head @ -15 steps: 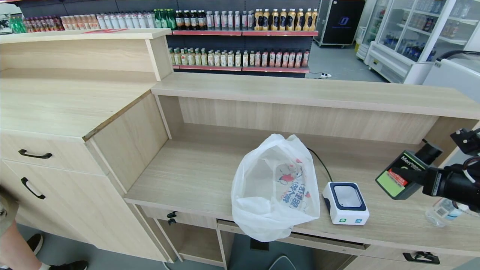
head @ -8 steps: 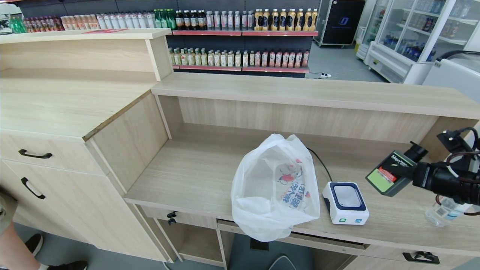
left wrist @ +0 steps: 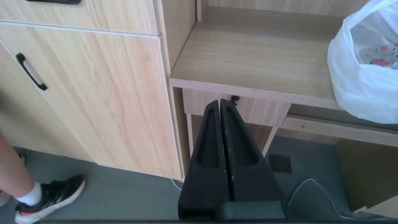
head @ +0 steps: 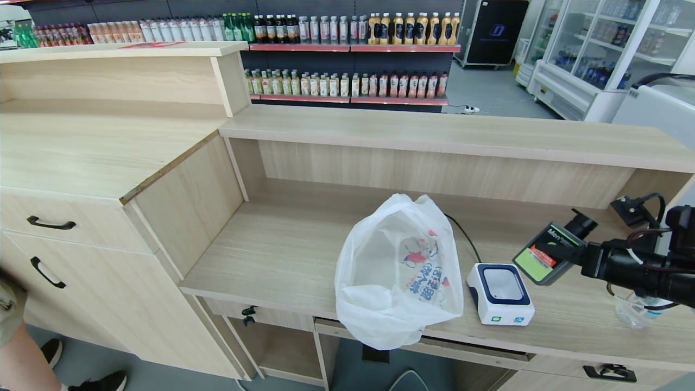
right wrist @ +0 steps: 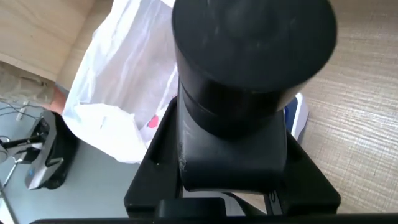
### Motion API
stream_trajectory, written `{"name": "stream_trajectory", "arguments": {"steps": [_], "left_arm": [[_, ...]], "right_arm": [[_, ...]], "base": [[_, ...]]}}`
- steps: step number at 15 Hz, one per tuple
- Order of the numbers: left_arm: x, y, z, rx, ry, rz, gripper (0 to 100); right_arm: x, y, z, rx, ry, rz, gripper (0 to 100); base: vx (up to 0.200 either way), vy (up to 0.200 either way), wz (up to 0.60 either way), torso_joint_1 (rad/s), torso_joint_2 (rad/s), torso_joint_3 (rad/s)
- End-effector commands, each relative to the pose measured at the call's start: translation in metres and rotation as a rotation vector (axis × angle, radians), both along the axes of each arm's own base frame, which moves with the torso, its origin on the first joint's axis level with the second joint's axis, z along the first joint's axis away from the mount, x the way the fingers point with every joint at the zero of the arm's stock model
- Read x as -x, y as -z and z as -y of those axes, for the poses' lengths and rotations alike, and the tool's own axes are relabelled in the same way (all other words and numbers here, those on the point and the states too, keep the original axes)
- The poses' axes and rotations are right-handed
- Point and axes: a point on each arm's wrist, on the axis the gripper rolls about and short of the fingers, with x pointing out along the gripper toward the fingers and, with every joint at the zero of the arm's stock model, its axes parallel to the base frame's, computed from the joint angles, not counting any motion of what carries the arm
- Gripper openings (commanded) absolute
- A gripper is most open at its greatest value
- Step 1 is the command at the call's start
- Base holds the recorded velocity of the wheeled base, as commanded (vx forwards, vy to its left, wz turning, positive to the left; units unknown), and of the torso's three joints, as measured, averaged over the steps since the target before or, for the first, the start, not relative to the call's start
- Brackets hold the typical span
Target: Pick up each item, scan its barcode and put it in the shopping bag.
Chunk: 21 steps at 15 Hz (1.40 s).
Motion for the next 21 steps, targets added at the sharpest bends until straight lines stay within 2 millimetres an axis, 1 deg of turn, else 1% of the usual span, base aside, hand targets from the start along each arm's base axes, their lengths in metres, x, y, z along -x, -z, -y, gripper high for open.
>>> {"name": "stream_trajectory", "arguments": {"steps": [1,5,8,13,16,19,21], "left_arm": [[0.0,0.0,0.0,0.0,-0.001,0.0,0],[0.0,0.0,0.0,0.0,-0.001,0.0,0],[0.0,0.0,0.0,0.0,-0.001,0.0,0],[0.0,0.0,0.0,0.0,-0.001,0.0,0],[0.0,0.0,0.0,0.0,-0.001,0.0,0],[0.0,0.0,0.0,0.0,-0.001,0.0,0],[0.0,0.0,0.0,0.0,-0.001,0.0,0]], "right_arm": [[-0.006,0.017,0.002,0.003,-0.005,-0.029,0],[-0.013,0.026,0.003,0.027,-0.005,-0.018,0],[-0.015,0.027,0.002,0.026,-0.013,-0.004,0],[-0.023,0.037,0.002,0.008,-0.052,-0.011,0],[-0.027,0.038,-0.006,0.008,-0.081,-0.004,0],[-0.034,0.031,-0.007,-0.006,-0.126,0.026,0],[-0.037,0.031,-0.01,-0.005,-0.137,0.029,0]], "base": [[0.0,0.0,0.0,0.0,0.0,0.0],[0.0,0.0,0.0,0.0,0.0,0.0],[0.0,0.0,0.0,0.0,0.0,0.0],[0.0,0.0,0.0,0.0,0.0,0.0],[0.0,0.0,0.0,0.0,0.0,0.0],[0.0,0.0,0.0,0.0,0.0,0.0],[0.0,0.0,0.0,0.0,0.0,0.0]]}}
